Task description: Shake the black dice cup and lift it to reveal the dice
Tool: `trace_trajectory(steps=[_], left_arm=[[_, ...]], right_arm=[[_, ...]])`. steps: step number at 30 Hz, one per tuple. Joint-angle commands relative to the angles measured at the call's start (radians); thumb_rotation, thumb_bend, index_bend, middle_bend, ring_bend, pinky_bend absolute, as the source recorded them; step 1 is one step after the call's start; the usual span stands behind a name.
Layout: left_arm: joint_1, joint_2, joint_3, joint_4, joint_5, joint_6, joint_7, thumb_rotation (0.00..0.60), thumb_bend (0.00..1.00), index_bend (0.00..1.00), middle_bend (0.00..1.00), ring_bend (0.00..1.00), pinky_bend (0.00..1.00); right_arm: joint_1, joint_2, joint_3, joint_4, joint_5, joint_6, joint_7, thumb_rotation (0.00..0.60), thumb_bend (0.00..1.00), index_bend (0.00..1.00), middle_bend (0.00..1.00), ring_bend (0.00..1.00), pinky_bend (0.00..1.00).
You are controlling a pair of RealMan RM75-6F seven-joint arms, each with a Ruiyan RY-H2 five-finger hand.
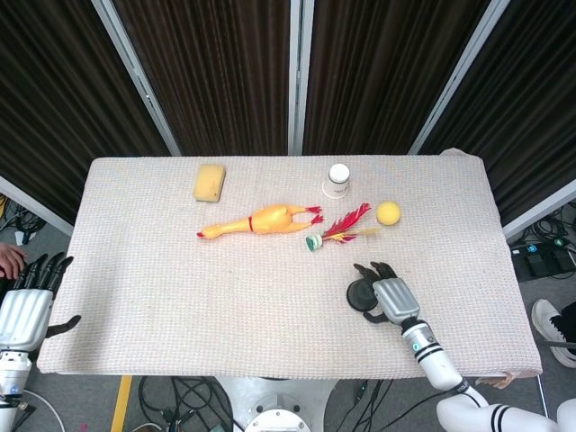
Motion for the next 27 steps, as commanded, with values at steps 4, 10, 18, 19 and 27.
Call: trace_trajectory(steps=[4, 10, 18, 19, 27], left_arm=[[0.001, -0.002, 0.002, 0.006, 0.005, 0.003, -0.005, 0.600, 0.12, 0.08, 0.06, 0.00, 0.11], [0.002, -0.004, 0.004, 0.009, 0.006, 0.003, -0.008, 0.600, 0.12, 0.08, 0.06, 0.00, 0.11], [0.001, -0.003, 0.005, 0.006, 0.008, 0.001, -0.007, 0.600, 0.12, 0.08, 0.06, 0.00, 0.11], [0.001, -0.002, 0.005, 0.005, 0.008, 0.001, -0.006, 0.600, 0.12, 0.08, 0.06, 0.00, 0.11], [-0.001, -0.004, 0.007, 0.004, 0.008, -0.005, -0.005, 0.600, 0.12, 0.08, 0.06, 0.00, 0.11]], right_arm=[[0.000, -0.004, -0.003, 0.003, 0.001, 0.008, -0.002, 0.600, 0.10, 0.00, 0.21, 0.00, 0.00], [0.000, -0.006, -0.002, 0.007, 0.002, 0.017, -0.002, 0.600, 0.10, 0.00, 0.28, 0.00, 0.00], [-0.005, -0.007, -0.001, 0.010, -0.004, 0.041, 0.002, 0.600, 0.10, 0.00, 0.34, 0.00, 0.00], [-0.006, -0.005, -0.001, 0.007, -0.006, 0.046, 0.004, 0.600, 0.11, 0.00, 0.34, 0.00, 0.00], [-0.015, 0.017, 0.011, -0.008, -0.054, 0.125, 0.023, 0.600, 0.12, 0.03, 0.38, 0.00, 0.00]])
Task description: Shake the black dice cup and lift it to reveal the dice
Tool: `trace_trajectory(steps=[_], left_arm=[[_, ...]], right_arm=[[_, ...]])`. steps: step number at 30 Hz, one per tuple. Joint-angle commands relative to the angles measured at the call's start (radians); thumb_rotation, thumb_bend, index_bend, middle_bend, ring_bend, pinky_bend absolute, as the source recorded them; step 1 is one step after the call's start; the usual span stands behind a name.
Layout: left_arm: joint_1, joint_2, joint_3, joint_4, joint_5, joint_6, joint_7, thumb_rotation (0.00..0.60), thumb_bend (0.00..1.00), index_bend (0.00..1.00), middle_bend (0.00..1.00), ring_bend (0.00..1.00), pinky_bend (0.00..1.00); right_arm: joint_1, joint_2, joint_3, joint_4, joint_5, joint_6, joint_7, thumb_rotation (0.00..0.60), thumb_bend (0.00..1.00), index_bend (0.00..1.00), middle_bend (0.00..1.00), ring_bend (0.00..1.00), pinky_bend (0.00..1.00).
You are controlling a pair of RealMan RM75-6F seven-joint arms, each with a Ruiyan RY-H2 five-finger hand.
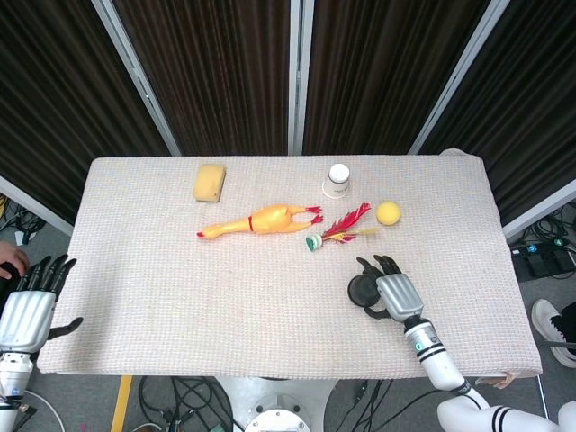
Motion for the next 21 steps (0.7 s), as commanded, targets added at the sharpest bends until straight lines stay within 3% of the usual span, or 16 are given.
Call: trace_trajectory(steps=[1, 4, 7, 11, 14, 17, 21], left_arm=[[-0.001, -0.001, 0.000, 0.001, 0.000, -0.003, -0.001, 0.600, 0.12, 0.08, 0.06, 0.00, 0.11], [-0.004, -0.002, 0.000, 0.001, 0.001, -0.005, 0.000, 0.600, 0.12, 0.08, 0.06, 0.00, 0.11], [-0.006, -0.002, -0.001, -0.001, 0.000, -0.007, 0.003, 0.600, 0.12, 0.08, 0.06, 0.00, 0.11], [-0.008, -0.005, -0.001, -0.003, -0.002, -0.012, 0.009, 0.600, 0.12, 0.08, 0.06, 0.00, 0.11], [-0.012, -0.007, -0.001, -0.006, 0.000, -0.017, 0.014, 0.600, 0.12, 0.08, 0.06, 0.00, 0.11], [-0.013, -0.009, 0.000, -0.008, 0.002, -0.016, 0.016, 0.600, 0.12, 0.08, 0.06, 0.00, 0.11], [-0.015, -0.010, 0.000, -0.009, 0.000, -0.020, 0.016, 0.600, 0.12, 0.08, 0.06, 0.00, 0.11]], right_arm=[[-0.004, 0.017, 0.008, -0.002, -0.018, 0.029, 0.001, 0.600, 0.12, 0.06, 0.38, 0.00, 0.00], [0.003, 0.066, 0.027, -0.050, -0.032, 0.052, -0.004, 0.600, 0.12, 0.15, 0.39, 0.01, 0.00], [-0.003, 0.138, 0.064, -0.172, -0.099, 0.159, -0.007, 0.600, 0.13, 0.23, 0.41, 0.03, 0.00], [-0.020, 0.229, 0.109, -0.335, -0.254, 0.349, -0.062, 0.600, 0.13, 0.25, 0.42, 0.05, 0.00], [-0.043, 0.264, 0.127, -0.398, -0.357, 0.471, -0.111, 0.600, 0.12, 0.25, 0.42, 0.06, 0.00], [-0.064, 0.260, 0.124, -0.370, -0.347, 0.498, -0.124, 0.600, 0.12, 0.27, 0.45, 0.08, 0.00], [-0.068, 0.203, 0.089, -0.190, -0.158, 0.337, -0.091, 0.600, 0.13, 0.27, 0.45, 0.09, 0.00]])
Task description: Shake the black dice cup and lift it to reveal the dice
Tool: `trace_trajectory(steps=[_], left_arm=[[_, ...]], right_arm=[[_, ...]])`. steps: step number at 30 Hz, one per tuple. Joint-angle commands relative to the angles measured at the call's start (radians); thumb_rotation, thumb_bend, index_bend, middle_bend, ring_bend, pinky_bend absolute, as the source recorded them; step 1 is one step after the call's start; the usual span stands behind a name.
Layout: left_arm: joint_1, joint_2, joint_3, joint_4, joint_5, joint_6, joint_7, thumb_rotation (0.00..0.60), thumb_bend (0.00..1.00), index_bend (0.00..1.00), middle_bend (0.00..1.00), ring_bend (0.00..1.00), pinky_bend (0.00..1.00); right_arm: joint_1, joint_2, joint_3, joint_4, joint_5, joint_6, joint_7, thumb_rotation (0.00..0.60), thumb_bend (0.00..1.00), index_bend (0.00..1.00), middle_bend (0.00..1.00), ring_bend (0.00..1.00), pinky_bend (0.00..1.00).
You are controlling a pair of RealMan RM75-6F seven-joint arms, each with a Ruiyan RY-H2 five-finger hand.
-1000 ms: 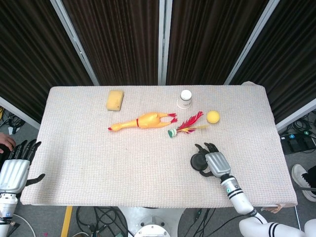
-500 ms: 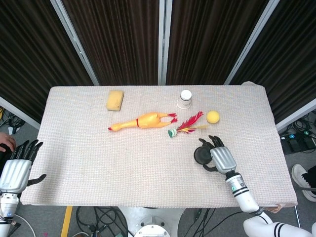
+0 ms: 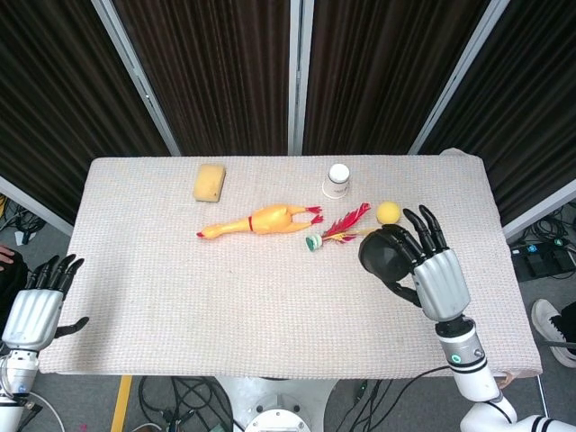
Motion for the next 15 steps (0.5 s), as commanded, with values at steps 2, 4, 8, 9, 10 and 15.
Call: trace_trajectory(steps=[2, 4, 8, 9, 10, 15], left_arm=[[-0.001, 0.000, 0.000, -0.002, -0.003, -0.002, 0.001, 0.600, 0.12, 0.08, 0.06, 0.00, 0.11], [0.000, 0.001, -0.001, -0.003, -0.005, -0.002, 0.001, 0.600, 0.12, 0.08, 0.06, 0.00, 0.11], [0.000, 0.005, 0.000, -0.007, -0.005, -0.002, 0.005, 0.600, 0.12, 0.08, 0.06, 0.00, 0.11], [0.000, 0.007, 0.000, -0.009, -0.006, -0.002, 0.006, 0.600, 0.12, 0.08, 0.06, 0.00, 0.11], [-0.001, 0.008, 0.000, -0.011, -0.005, -0.002, 0.008, 0.600, 0.12, 0.08, 0.06, 0.00, 0.11], [-0.004, 0.005, -0.002, -0.018, -0.002, -0.001, 0.014, 0.600, 0.12, 0.08, 0.06, 0.00, 0.11]], right_arm=[[-0.014, -0.090, -0.044, 0.292, 0.256, -0.279, 0.057, 0.600, 0.14, 0.27, 0.45, 0.09, 0.00], [-0.010, -0.149, -0.075, 0.421, 0.309, -0.377, 0.101, 0.600, 0.15, 0.27, 0.45, 0.09, 0.00], [0.001, -0.185, -0.094, 0.476, 0.262, -0.374, 0.173, 0.600, 0.16, 0.27, 0.45, 0.09, 0.00], [0.005, -0.176, -0.087, 0.451, 0.229, -0.331, 0.180, 0.600, 0.16, 0.27, 0.45, 0.09, 0.00], [0.011, -0.153, -0.070, 0.391, 0.176, -0.259, 0.187, 0.600, 0.16, 0.27, 0.45, 0.09, 0.00], [0.009, -0.009, 0.031, 0.048, -0.062, 0.060, 0.102, 0.600, 0.15, 0.28, 0.45, 0.09, 0.00]])
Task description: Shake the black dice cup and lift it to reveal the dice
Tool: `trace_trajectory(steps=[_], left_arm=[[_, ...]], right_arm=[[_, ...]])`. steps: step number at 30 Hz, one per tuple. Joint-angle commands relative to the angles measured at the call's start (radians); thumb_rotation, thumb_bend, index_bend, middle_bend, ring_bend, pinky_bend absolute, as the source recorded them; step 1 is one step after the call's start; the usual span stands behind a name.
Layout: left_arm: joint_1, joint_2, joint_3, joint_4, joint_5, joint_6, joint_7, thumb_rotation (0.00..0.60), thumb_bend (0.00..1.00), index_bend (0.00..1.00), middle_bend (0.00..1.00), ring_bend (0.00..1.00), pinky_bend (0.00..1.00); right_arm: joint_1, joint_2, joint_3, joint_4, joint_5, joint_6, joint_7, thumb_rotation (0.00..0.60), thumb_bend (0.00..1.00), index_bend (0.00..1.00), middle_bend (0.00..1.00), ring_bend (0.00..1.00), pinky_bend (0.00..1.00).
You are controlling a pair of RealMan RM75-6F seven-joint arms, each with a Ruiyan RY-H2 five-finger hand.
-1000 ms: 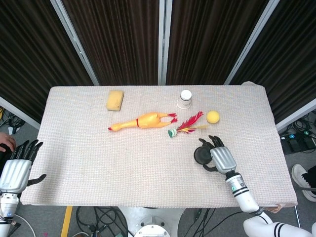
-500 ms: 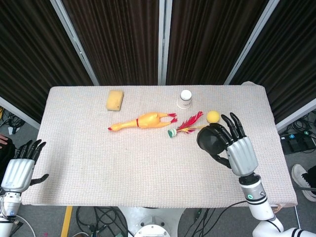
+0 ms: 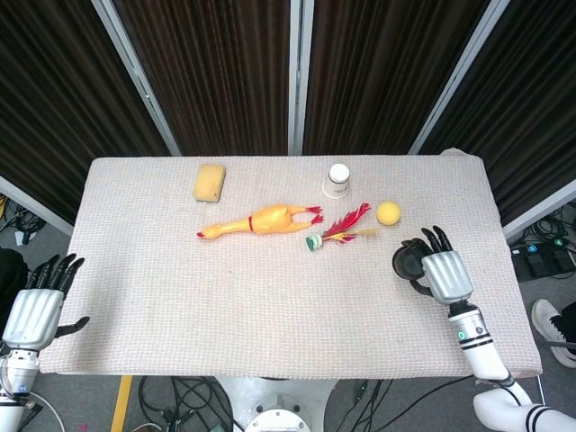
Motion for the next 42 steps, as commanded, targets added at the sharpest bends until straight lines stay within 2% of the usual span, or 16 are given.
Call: trace_trajectory(steps=[1, 4, 6, 9, 13, 16, 18, 21, 24, 25, 28, 31, 34, 36, 38, 42], left_arm=[[-0.003, -0.004, 0.001, -0.001, 0.002, -0.004, 0.003, 0.600, 0.12, 0.08, 0.06, 0.00, 0.11], [-0.008, -0.010, 0.002, -0.001, 0.003, -0.011, 0.007, 0.600, 0.12, 0.08, 0.06, 0.00, 0.11], [-0.010, -0.012, 0.002, 0.000, 0.002, -0.014, 0.008, 0.600, 0.12, 0.08, 0.06, 0.00, 0.11], [-0.014, -0.015, -0.001, -0.004, 0.000, -0.019, 0.015, 0.600, 0.12, 0.08, 0.06, 0.00, 0.11], [-0.018, -0.014, -0.005, -0.014, -0.004, -0.019, 0.023, 0.600, 0.12, 0.08, 0.06, 0.00, 0.11], [-0.017, -0.013, -0.007, -0.018, -0.012, -0.019, 0.026, 0.600, 0.12, 0.08, 0.06, 0.00, 0.11], [-0.015, -0.014, -0.006, -0.017, -0.015, -0.020, 0.026, 0.600, 0.12, 0.08, 0.06, 0.00, 0.11], [-0.015, -0.015, -0.004, -0.013, -0.016, -0.022, 0.023, 0.600, 0.12, 0.08, 0.06, 0.00, 0.11], [-0.017, -0.017, -0.004, -0.009, -0.012, -0.021, 0.021, 0.600, 0.12, 0.08, 0.06, 0.00, 0.11], [-0.017, -0.018, -0.003, -0.007, -0.012, -0.021, 0.020, 0.600, 0.12, 0.08, 0.06, 0.00, 0.11], [-0.017, -0.018, -0.002, -0.005, -0.010, -0.020, 0.016, 0.600, 0.12, 0.08, 0.06, 0.00, 0.11], [-0.015, -0.019, -0.001, -0.001, -0.012, -0.019, 0.013, 0.600, 0.12, 0.08, 0.06, 0.00, 0.11], [-0.013, -0.019, 0.001, 0.005, -0.011, -0.018, 0.008, 0.600, 0.12, 0.08, 0.06, 0.00, 0.11], [-0.013, -0.020, 0.003, 0.007, -0.009, -0.019, 0.005, 0.600, 0.12, 0.08, 0.06, 0.00, 0.11], [-0.013, -0.020, 0.005, 0.007, -0.007, -0.019, 0.004, 0.600, 0.12, 0.08, 0.06, 0.00, 0.11], [-0.012, -0.017, 0.007, 0.004, -0.005, -0.018, 0.004, 0.600, 0.12, 0.08, 0.06, 0.00, 0.11]], right_arm=[[-0.004, 0.138, 0.093, -0.485, -0.283, 0.419, -0.062, 0.600, 0.15, 0.28, 0.46, 0.09, 0.00], [-0.043, 0.179, 0.080, -0.551, -0.337, 0.476, -0.115, 0.600, 0.15, 0.27, 0.46, 0.09, 0.01], [-0.062, 0.175, 0.052, -0.523, -0.290, 0.445, -0.116, 0.600, 0.14, 0.27, 0.47, 0.09, 0.01], [-0.062, 0.149, 0.005, -0.419, -0.083, 0.243, -0.130, 0.600, 0.15, 0.27, 0.47, 0.09, 0.01], [0.013, 0.150, -0.018, -0.335, 0.271, -0.195, -0.170, 0.600, 0.17, 0.27, 0.47, 0.09, 0.01], [0.065, 0.160, -0.027, -0.297, 0.377, -0.323, -0.275, 0.600, 0.18, 0.27, 0.47, 0.09, 0.00], [0.078, 0.166, -0.031, -0.313, 0.379, -0.317, -0.337, 0.600, 0.19, 0.27, 0.47, 0.09, 0.00], [0.082, 0.205, -0.005, -0.422, 0.333, -0.243, -0.360, 0.600, 0.19, 0.27, 0.47, 0.09, 0.00], [0.060, 0.238, 0.048, -0.538, 0.177, -0.064, -0.298, 0.600, 0.18, 0.27, 0.47, 0.09, 0.00], [0.049, 0.238, 0.069, -0.556, 0.090, 0.029, -0.261, 0.600, 0.18, 0.27, 0.47, 0.09, 0.00], [0.027, 0.195, 0.115, -0.516, -0.110, 0.266, -0.182, 0.600, 0.17, 0.27, 0.47, 0.09, 0.00], [0.016, 0.172, 0.126, -0.457, -0.166, 0.345, -0.192, 0.600, 0.17, 0.27, 0.47, 0.09, 0.00], [0.006, 0.159, 0.093, -0.393, -0.137, 0.303, -0.222, 0.600, 0.17, 0.27, 0.47, 0.09, 0.00], [0.002, 0.163, 0.056, -0.371, -0.075, 0.210, -0.264, 0.600, 0.17, 0.27, 0.47, 0.09, 0.00], [0.003, 0.185, 0.015, -0.384, 0.040, 0.058, -0.342, 0.600, 0.17, 0.27, 0.47, 0.09, 0.00], [0.036, 0.217, -0.014, -0.443, 0.302, -0.199, -0.465, 0.600, 0.18, 0.28, 0.48, 0.13, 0.00]])
